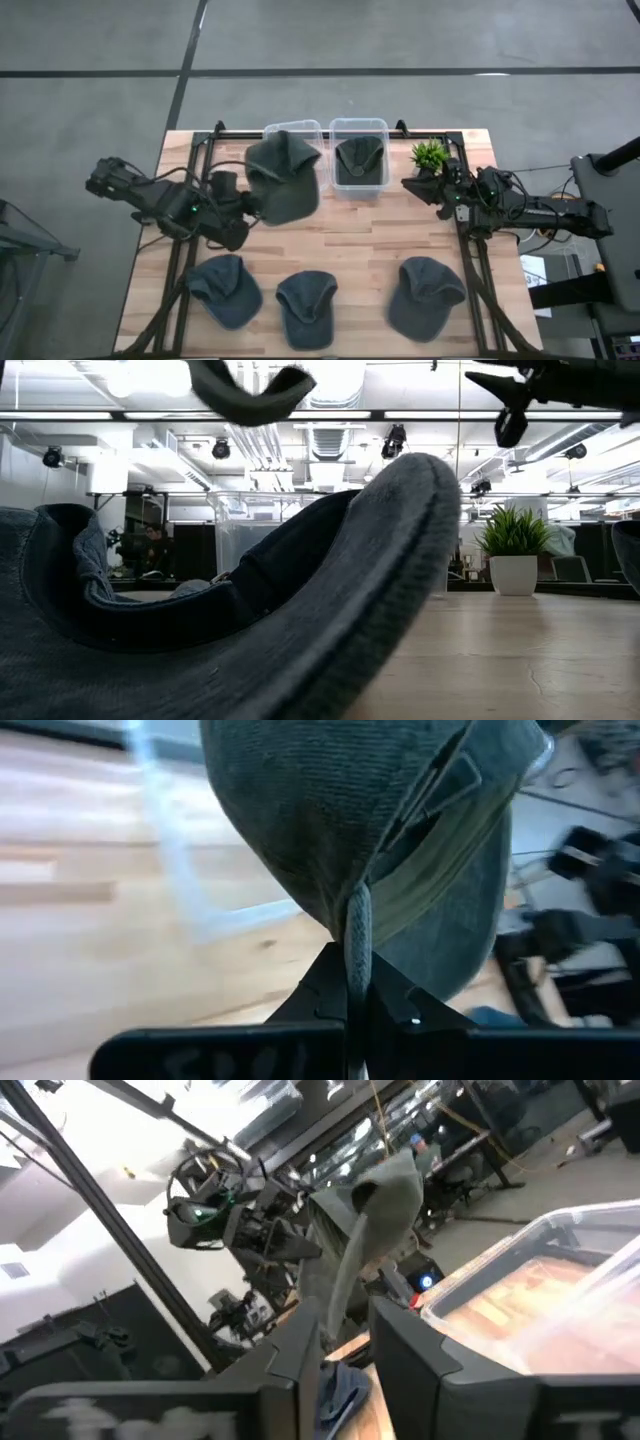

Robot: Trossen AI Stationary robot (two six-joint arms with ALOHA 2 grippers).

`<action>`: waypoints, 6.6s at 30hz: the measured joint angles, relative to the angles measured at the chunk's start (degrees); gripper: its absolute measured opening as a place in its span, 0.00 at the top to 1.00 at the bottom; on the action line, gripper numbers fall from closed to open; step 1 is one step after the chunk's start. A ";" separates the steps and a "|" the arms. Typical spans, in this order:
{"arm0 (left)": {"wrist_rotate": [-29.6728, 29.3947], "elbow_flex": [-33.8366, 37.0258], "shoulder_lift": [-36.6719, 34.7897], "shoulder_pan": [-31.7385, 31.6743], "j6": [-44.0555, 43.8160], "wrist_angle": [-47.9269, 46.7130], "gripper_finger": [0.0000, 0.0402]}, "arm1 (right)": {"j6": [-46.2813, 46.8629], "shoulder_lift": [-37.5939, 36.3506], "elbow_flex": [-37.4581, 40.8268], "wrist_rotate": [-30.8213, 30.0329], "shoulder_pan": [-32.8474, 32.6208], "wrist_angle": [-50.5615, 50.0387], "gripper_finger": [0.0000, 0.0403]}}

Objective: Pick & Place hat
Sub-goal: Put the gray cap into the right transparent bin

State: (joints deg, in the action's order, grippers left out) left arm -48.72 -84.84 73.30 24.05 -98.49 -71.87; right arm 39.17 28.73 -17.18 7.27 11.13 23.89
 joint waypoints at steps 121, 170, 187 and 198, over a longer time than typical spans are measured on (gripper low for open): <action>0.78 -3.23 2.82 -6.62 39.32 24.63 0.81 | -10.85 37.65 -36.05 -6.93 -0.14 -24.14 0.98; -8.84 46.28 -44.48 -4.11 47.70 31.52 0.81 | 7.34 39.65 -36.05 -10.25 18.28 -52.27 0.97; -4.69 59.95 -55.45 -4.11 47.49 42.08 0.81 | 8.93 41.48 -36.05 -7.28 18.58 -50.81 0.88; -4.16 59.69 -55.49 -4.11 48.63 41.89 0.81 | 10.04 40.62 -36.12 -6.99 18.67 -51.23 0.70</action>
State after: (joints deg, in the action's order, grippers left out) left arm -52.88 -25.15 17.80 19.94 -49.87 -29.98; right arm 49.21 69.35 -53.30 0.27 29.80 -27.33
